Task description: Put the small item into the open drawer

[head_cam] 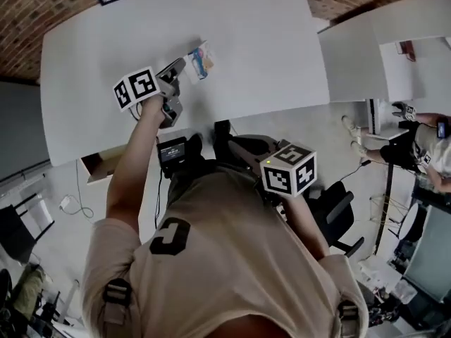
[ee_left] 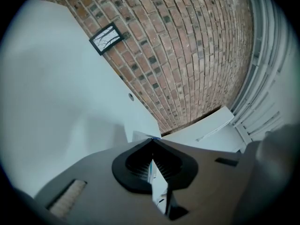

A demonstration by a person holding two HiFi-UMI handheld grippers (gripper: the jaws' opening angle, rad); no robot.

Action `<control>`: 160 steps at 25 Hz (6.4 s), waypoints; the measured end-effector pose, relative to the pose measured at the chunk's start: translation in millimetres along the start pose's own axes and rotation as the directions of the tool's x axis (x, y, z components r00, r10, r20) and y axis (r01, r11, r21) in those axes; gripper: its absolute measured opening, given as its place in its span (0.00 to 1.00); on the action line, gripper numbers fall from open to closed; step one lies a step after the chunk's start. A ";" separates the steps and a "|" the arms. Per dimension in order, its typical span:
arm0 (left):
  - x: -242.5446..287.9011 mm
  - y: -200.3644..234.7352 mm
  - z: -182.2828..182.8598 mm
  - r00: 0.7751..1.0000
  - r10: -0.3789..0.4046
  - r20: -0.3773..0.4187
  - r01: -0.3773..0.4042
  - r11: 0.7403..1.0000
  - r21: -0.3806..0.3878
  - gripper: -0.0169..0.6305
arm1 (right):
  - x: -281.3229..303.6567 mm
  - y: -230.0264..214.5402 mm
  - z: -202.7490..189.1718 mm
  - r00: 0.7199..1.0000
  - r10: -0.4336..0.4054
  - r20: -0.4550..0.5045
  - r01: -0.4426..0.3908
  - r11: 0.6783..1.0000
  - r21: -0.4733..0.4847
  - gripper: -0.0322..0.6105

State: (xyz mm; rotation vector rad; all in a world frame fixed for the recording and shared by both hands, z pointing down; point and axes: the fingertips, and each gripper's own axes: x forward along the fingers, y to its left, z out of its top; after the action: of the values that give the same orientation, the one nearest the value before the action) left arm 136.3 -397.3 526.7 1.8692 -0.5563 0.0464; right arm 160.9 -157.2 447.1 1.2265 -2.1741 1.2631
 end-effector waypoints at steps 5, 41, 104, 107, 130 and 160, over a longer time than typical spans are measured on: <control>2.7 -19.0 -18.2 0.998 -0.043 -0.043 0.044 0.998 0.036 0.03 | -2.8 1.1 -7.8 0.999 0.010 0.041 -0.011 0.999 0.041 0.06; -8.1 -207.2 -204.7 0.999 -0.041 -0.003 0.041 0.982 0.185 0.03 | -201.9 -77.0 -112.0 0.943 0.176 0.283 -0.211 0.972 0.100 0.06; -350.5 -28.2 -177.3 0.987 -0.130 -0.090 0.147 0.965 0.216 0.03 | -18.9 208.0 -207.2 0.989 0.053 0.138 -0.067 0.993 0.101 0.06; -374.1 -28.8 -180.2 0.983 -0.181 -0.019 0.182 0.981 0.075 0.03 | -16.5 214.4 -209.5 0.990 0.087 0.107 -0.095 0.993 0.070 0.06; -378.9 14.5 -190.4 0.988 0.134 0.081 -0.136 0.990 0.021 0.03 | -28.4 158.7 -163.5 0.953 0.284 0.109 -0.293 0.953 0.079 0.06; -448.3 223.3 -119.3 0.935 0.333 -0.122 -0.331 0.943 0.032 0.03 | 114.8 249.1 -144.4 0.981 0.177 -0.072 -0.176 0.984 0.027 0.06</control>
State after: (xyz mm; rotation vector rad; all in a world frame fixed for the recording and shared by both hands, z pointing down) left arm -322.4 -190.0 634.8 1.7507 -0.7798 0.3896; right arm -124.7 -38.4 467.2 0.9944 -2.2619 1.3801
